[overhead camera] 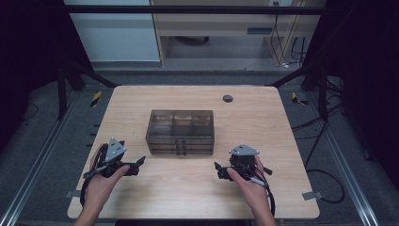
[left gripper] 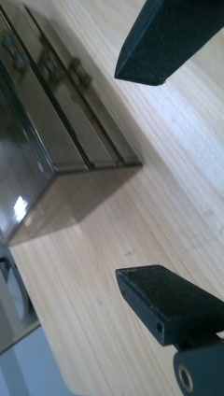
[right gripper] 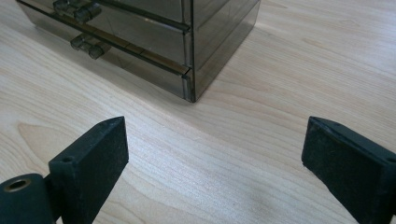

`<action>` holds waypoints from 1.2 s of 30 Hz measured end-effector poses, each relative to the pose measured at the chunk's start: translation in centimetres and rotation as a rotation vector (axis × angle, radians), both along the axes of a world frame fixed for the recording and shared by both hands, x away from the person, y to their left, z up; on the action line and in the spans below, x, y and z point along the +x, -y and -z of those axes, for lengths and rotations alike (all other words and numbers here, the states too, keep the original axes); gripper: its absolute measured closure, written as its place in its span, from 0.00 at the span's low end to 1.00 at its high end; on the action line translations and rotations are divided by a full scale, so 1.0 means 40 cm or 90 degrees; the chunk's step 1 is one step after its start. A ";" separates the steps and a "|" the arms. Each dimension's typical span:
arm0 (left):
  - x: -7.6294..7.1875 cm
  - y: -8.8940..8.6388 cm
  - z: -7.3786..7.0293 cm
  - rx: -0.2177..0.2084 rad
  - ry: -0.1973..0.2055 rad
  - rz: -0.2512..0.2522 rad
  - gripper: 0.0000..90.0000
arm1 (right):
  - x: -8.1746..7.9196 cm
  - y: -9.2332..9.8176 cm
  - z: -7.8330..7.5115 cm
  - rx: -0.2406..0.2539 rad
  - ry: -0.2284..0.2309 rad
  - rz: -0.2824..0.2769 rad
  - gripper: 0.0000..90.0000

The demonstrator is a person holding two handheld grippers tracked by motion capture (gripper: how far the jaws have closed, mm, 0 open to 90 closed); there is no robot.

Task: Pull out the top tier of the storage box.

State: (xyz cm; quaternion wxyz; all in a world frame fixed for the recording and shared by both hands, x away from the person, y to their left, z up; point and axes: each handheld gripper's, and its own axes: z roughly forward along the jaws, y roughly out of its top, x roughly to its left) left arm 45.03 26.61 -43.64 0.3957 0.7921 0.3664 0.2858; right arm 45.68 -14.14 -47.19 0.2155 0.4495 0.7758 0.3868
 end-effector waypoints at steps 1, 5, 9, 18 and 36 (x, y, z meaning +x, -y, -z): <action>-0.007 0.006 -0.007 0.007 0.000 0.013 0.09 | 0.000 0.001 0.001 -0.002 -0.001 0.001 0.09; -0.020 0.049 -0.041 0.034 0.043 0.065 0.07 | 0.000 0.007 0.000 0.001 0.007 0.011 0.10; -0.015 0.109 -0.064 0.076 0.079 0.103 0.07 | 0.006 0.015 0.005 0.036 -0.011 0.014 0.09; -0.018 0.251 -0.053 0.189 0.116 0.148 0.14 | 0.005 -0.006 0.005 0.006 -0.022 0.016 0.10; -0.026 0.375 -0.014 0.368 0.174 0.105 0.36 | 0.003 -0.011 -0.013 -0.075 -0.040 0.022 0.15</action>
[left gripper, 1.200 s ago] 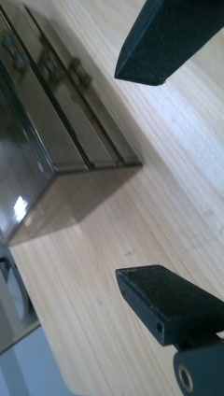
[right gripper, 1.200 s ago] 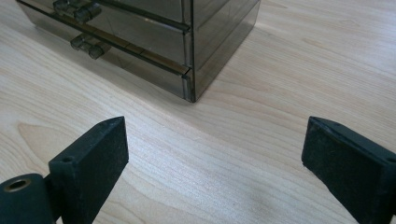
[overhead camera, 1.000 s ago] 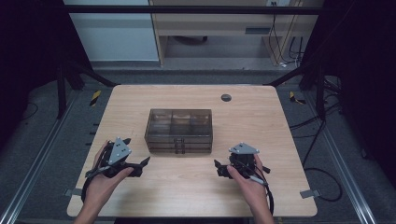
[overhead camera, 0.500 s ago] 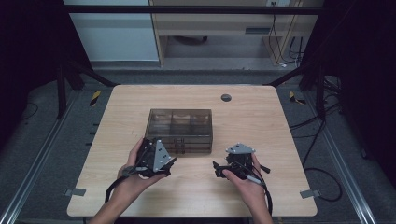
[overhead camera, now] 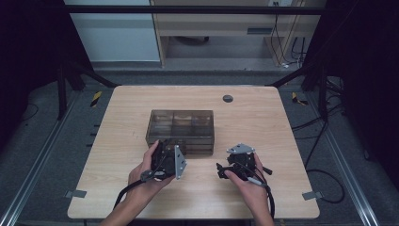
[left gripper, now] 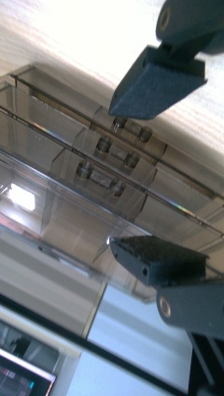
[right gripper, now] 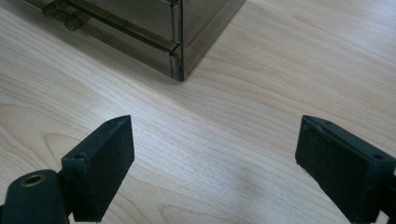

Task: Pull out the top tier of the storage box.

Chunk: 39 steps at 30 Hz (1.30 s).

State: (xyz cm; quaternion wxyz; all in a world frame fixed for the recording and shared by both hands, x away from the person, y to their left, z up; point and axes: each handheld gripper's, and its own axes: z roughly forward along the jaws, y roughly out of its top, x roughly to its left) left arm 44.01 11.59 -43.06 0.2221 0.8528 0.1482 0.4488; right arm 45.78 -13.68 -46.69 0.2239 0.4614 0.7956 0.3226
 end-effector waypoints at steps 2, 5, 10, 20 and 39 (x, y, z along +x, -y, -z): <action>-0.004 0.007 0.002 0.018 0.018 -0.003 0.39 | -0.002 0.000 -0.001 -0.002 0.005 0.002 0.16; -0.013 0.027 0.017 0.073 0.069 -0.004 0.43 | -0.003 0.005 0.000 -0.013 0.008 0.004 0.19; -0.017 0.041 0.040 0.106 0.104 0.003 0.53 | -0.001 0.012 -0.001 -0.007 0.010 0.018 0.22; -0.018 0.062 0.080 0.151 0.159 0.012 0.68 | -0.011 0.015 -0.018 -0.009 0.040 0.002 0.40; 0.016 0.086 0.115 0.254 0.203 0.008 0.79 | -0.013 0.013 -0.020 -0.008 0.039 -0.020 0.54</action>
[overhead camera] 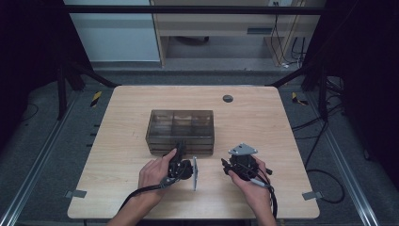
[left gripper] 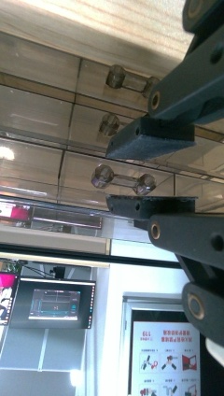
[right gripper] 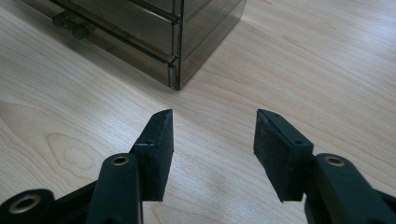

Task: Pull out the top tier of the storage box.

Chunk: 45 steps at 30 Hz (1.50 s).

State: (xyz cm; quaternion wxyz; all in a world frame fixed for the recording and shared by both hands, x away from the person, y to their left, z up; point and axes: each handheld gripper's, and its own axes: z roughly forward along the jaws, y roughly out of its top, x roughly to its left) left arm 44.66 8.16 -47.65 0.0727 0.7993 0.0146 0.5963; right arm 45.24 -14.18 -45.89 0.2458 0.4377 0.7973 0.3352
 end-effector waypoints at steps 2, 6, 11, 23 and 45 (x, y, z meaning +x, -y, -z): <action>0.003 0.000 0.002 0.001 0.006 0.000 0.79 | 0.000 0.000 0.000 0.000 -0.001 0.000 0.54; 0.007 0.003 0.009 0.017 0.019 -0.003 0.81 | -0.002 -0.001 -0.001 0.002 -0.001 -0.002 0.56; 0.011 0.008 0.015 0.027 0.025 -0.003 0.84 | -0.002 -0.002 -0.002 0.001 0.001 -0.005 0.57; 0.012 0.018 0.028 0.051 0.049 -0.003 0.88 | -0.004 0.000 -0.003 -0.006 0.003 -0.006 0.58; 0.009 0.023 0.030 0.052 0.055 -0.013 0.89 | -0.005 -0.003 -0.002 -0.010 0.009 -0.005 0.58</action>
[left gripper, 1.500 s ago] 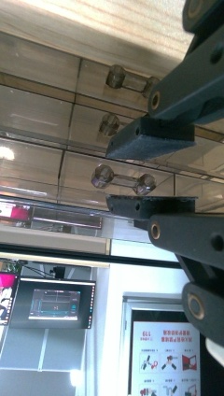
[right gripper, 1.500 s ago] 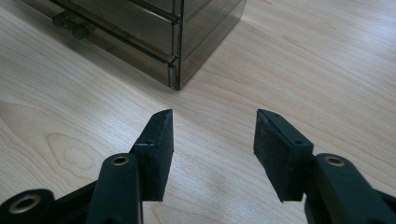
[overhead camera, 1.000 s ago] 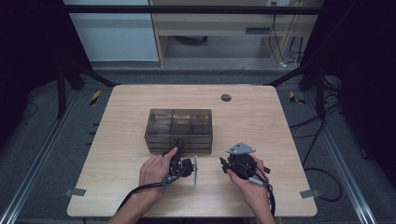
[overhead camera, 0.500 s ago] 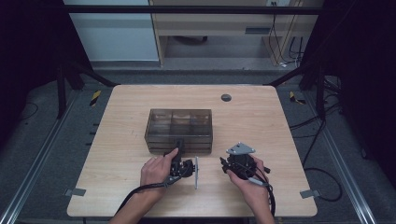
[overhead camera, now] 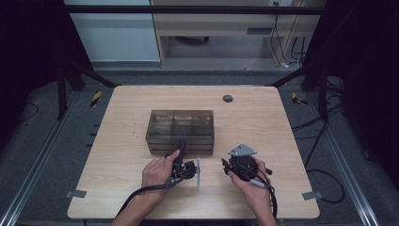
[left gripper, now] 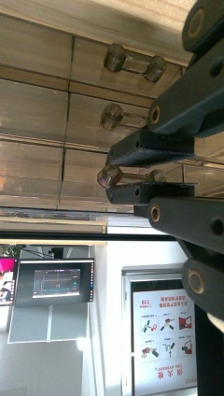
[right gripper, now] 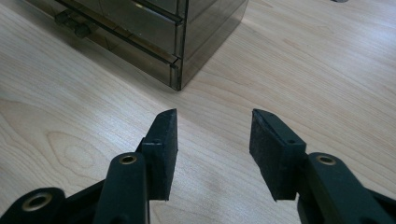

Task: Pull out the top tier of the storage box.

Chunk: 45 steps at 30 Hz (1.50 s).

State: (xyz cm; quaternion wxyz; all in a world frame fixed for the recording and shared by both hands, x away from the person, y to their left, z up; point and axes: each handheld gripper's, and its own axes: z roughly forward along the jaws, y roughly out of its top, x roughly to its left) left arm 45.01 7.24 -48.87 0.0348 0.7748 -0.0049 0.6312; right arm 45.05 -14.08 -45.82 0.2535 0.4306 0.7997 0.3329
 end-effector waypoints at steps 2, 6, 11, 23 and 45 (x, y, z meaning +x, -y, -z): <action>0.000 0.000 -0.001 -0.001 -0.002 0.000 0.89 | 0.000 0.000 0.000 0.002 -0.002 0.002 0.58; -0.002 0.000 0.000 -0.003 -0.003 0.000 0.89 | 0.000 0.000 0.000 0.001 -0.002 0.002 0.58; -0.009 -0.001 0.000 -0.006 -0.005 0.000 0.89 | 0.000 0.001 0.000 0.001 0.001 0.001 0.58; -0.039 -0.005 -0.002 -0.004 -0.002 0.005 0.89 | 0.000 0.001 0.000 -0.001 -0.001 -0.004 0.58; -0.105 -0.011 -0.007 -0.022 -0.016 0.020 0.88 | 0.000 -0.007 0.003 -0.003 -0.010 -0.010 0.53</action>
